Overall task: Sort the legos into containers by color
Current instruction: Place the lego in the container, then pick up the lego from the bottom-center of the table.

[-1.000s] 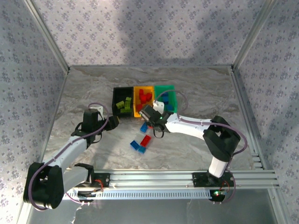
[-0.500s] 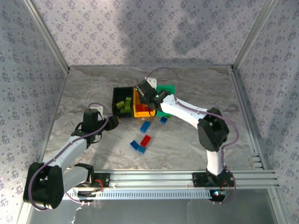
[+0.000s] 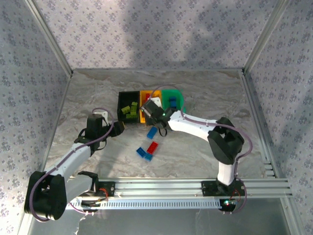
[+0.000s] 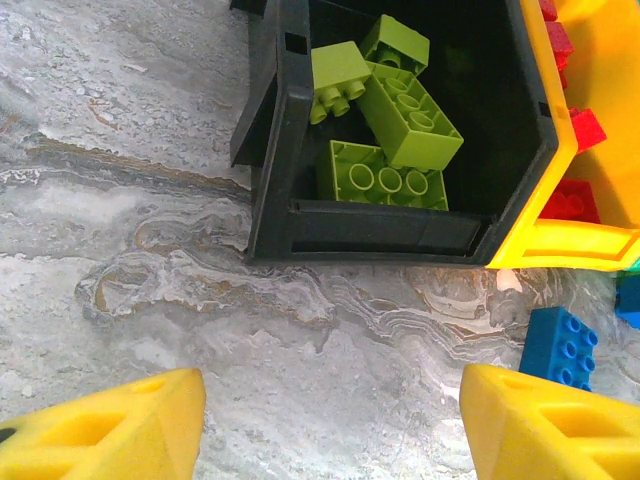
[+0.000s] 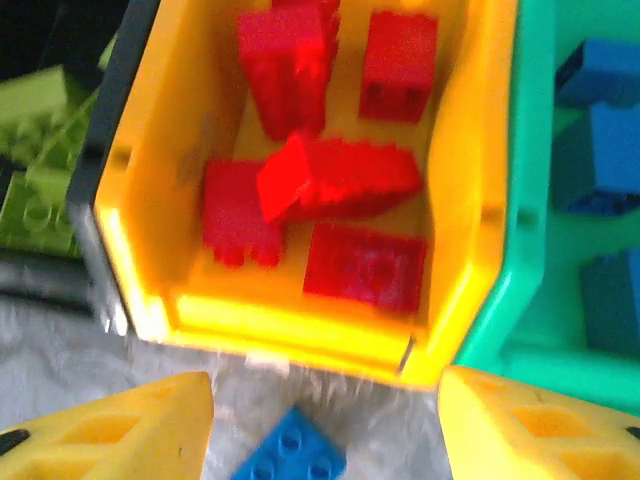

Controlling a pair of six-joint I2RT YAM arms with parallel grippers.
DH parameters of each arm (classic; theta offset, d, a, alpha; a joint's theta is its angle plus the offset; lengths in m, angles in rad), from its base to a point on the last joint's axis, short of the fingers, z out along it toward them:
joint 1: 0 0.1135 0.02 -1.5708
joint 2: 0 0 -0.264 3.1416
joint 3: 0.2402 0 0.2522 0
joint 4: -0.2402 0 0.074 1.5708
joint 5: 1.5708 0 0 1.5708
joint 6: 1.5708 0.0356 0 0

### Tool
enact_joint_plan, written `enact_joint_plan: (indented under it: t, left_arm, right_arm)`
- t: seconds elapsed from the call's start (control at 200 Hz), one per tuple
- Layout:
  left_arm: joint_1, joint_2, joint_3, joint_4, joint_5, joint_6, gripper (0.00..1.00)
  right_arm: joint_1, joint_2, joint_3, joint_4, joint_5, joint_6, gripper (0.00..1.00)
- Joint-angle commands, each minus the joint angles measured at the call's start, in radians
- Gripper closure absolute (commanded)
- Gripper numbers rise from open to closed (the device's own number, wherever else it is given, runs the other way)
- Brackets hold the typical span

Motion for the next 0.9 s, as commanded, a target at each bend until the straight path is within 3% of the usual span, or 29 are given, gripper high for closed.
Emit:
enact_joint_plan:
  t: [0.0,0.265,0.72,0.9]
  left_arm:
    - [0.006,-0.012,0.003,0.025,0.012,-0.006,0.32]
    - [0.006,-0.008,0.000,0.034,0.012,-0.011,0.32]
    - [0.005,0.004,-0.001,0.043,0.018,-0.014,0.32]
    - [0.006,0.015,0.003,0.045,0.028,-0.015,0.32]
  right_arm:
    - [0.031,-0.086,-0.085,-0.006,-0.084,0.085,0.37]
    - [0.133,-0.131,-0.266,0.050,-0.156,0.212,0.37]
    - [0.195,-0.070,-0.230,-0.070,-0.070,0.361,0.37]
    - [0.187,-0.075,-0.272,0.003,-0.125,0.437,0.33]
